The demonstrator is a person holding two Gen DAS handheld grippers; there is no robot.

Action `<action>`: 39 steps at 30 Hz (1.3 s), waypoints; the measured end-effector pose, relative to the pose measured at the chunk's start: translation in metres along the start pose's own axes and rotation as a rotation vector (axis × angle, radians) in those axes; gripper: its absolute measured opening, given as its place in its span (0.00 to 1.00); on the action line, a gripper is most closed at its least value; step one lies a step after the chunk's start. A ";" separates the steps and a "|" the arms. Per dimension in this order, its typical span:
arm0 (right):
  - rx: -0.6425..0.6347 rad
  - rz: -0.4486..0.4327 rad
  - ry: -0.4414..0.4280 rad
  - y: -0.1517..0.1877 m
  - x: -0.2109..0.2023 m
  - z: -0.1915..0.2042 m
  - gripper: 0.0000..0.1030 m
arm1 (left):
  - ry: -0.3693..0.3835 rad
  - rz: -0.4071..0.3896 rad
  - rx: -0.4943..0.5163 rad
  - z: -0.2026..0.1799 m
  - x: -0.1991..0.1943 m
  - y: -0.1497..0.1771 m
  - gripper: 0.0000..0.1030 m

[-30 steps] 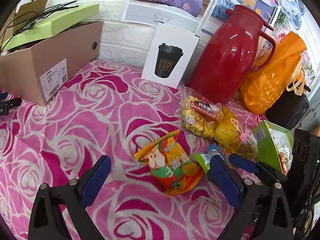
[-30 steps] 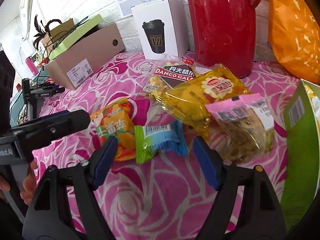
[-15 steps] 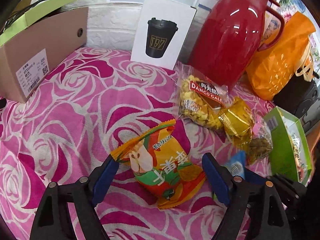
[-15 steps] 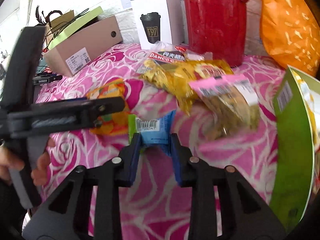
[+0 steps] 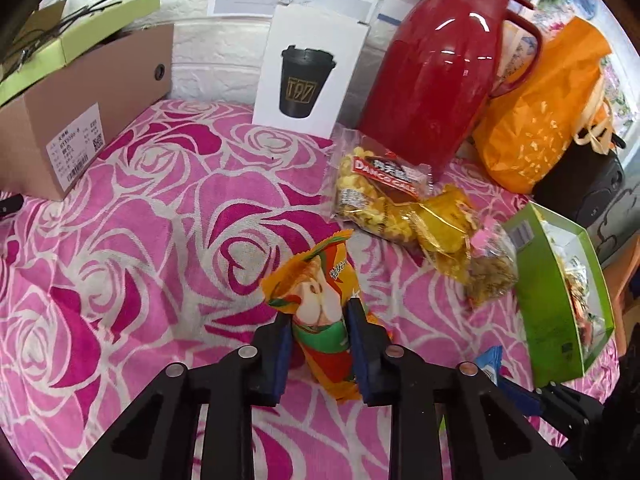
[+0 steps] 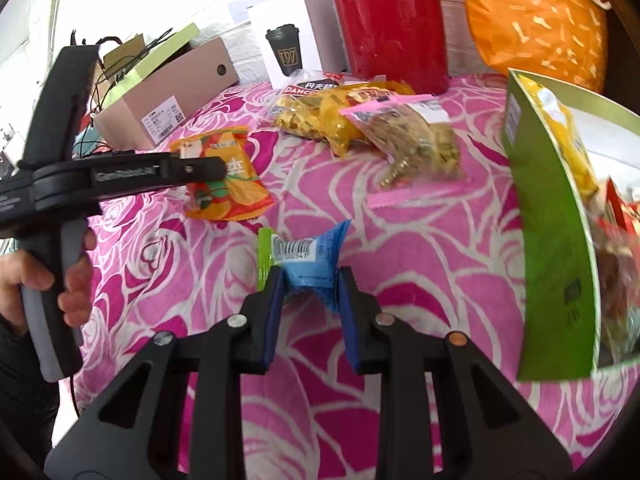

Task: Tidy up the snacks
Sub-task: 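Carry the orange bag with left tool while right tool carries blue-green packet into box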

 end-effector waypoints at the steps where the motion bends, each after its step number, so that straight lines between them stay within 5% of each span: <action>1: 0.004 -0.002 -0.002 0.002 -0.003 -0.001 0.27 | 0.000 -0.002 0.008 -0.003 -0.003 0.001 0.22; 17: 0.078 -0.163 0.003 0.009 -0.089 -0.025 0.27 | 0.098 -0.074 0.120 -0.084 -0.072 0.021 0.19; 25: 0.150 -0.285 0.073 0.005 -0.142 -0.069 0.27 | 0.201 -0.133 0.191 -0.149 -0.101 0.013 0.19; 39: 0.392 -0.360 0.258 0.023 -0.185 -0.199 0.27 | 0.334 -0.076 0.291 -0.258 -0.053 -0.003 0.19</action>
Point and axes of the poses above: each gripper's, at about its wrist camera, not at the fingertips, and x roughly the way its jaws point, z to its left, y to its underside, the point moved 6 cm from there along x, roughly the way its jaws point, and after that the axes turned 6 degrees about y, right-handed, at the moved point
